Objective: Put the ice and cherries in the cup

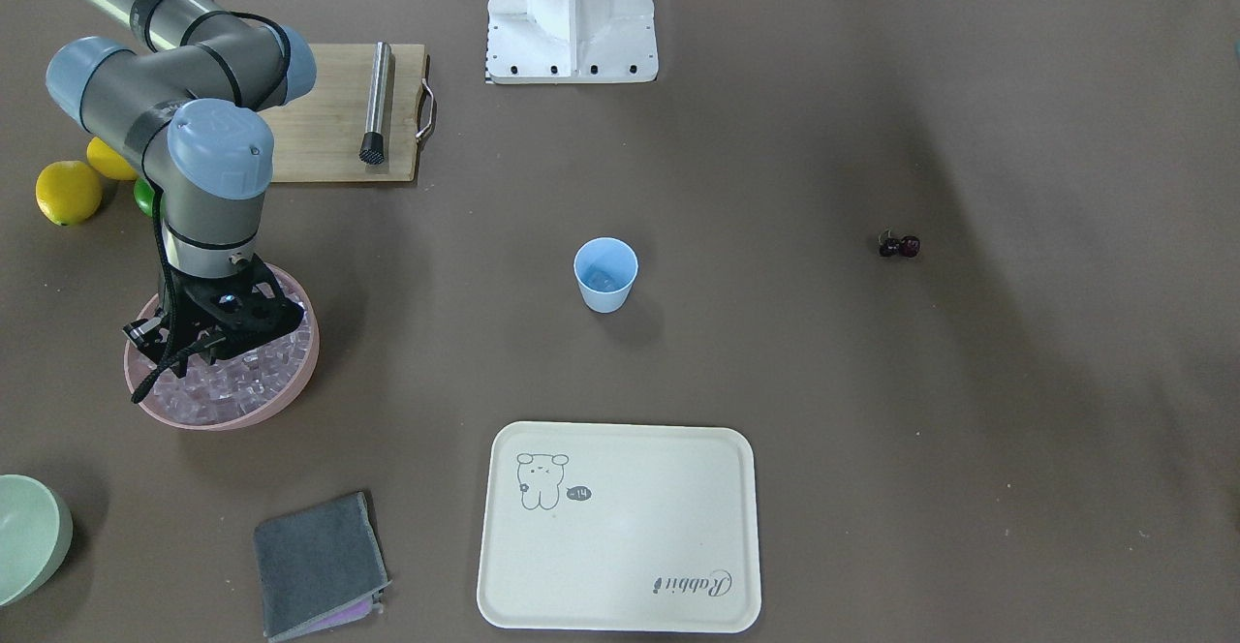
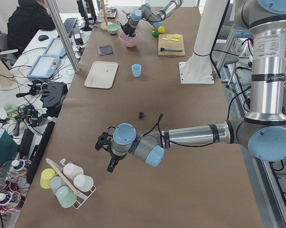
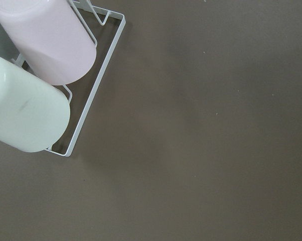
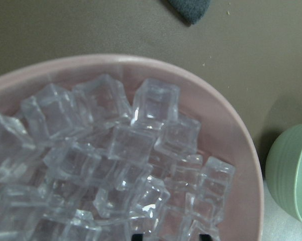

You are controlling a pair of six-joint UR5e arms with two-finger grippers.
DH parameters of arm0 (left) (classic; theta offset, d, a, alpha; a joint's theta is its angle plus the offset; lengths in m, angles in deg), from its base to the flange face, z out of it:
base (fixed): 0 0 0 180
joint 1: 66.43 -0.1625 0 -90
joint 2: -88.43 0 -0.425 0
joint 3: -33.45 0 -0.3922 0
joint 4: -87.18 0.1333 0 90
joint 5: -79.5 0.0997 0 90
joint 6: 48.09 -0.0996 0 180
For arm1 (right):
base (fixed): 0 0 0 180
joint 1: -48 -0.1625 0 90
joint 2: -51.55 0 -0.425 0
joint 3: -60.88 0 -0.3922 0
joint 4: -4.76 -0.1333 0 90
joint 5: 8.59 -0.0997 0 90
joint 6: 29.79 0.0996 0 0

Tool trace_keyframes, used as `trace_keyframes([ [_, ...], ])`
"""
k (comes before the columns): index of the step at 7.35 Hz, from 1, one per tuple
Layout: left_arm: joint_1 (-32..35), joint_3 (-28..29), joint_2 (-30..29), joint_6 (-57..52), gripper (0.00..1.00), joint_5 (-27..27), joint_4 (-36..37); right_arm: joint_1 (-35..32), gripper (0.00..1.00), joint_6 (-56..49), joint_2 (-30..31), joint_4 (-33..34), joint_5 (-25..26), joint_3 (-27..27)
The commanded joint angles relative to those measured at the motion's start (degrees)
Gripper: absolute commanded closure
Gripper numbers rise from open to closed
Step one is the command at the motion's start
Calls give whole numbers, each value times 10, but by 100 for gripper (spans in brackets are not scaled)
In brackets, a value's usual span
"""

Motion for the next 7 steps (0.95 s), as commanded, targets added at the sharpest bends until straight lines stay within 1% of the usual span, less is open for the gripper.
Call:
trace_keyframes([
  [1, 0, 0, 0, 0, 2, 0, -1, 1, 9, -1, 1, 1, 0, 3],
  [3, 0, 2, -1, 0, 2, 0, -8, 1, 9, 0, 2, 1, 0, 4],
  [4, 0, 6, 0, 0, 2, 0, -14, 1, 11, 0, 1, 0, 0, 6],
  [5, 0, 9, 0, 0, 2, 0, -15, 3, 20, 0, 1, 0, 0, 11],
  [6, 0, 9, 0, 0, 2, 0, -15, 3, 35, 0, 0, 0, 0, 12],
  [7, 0, 14, 0, 0, 2, 0, -15, 4, 53, 0, 0, 0, 0, 12],
])
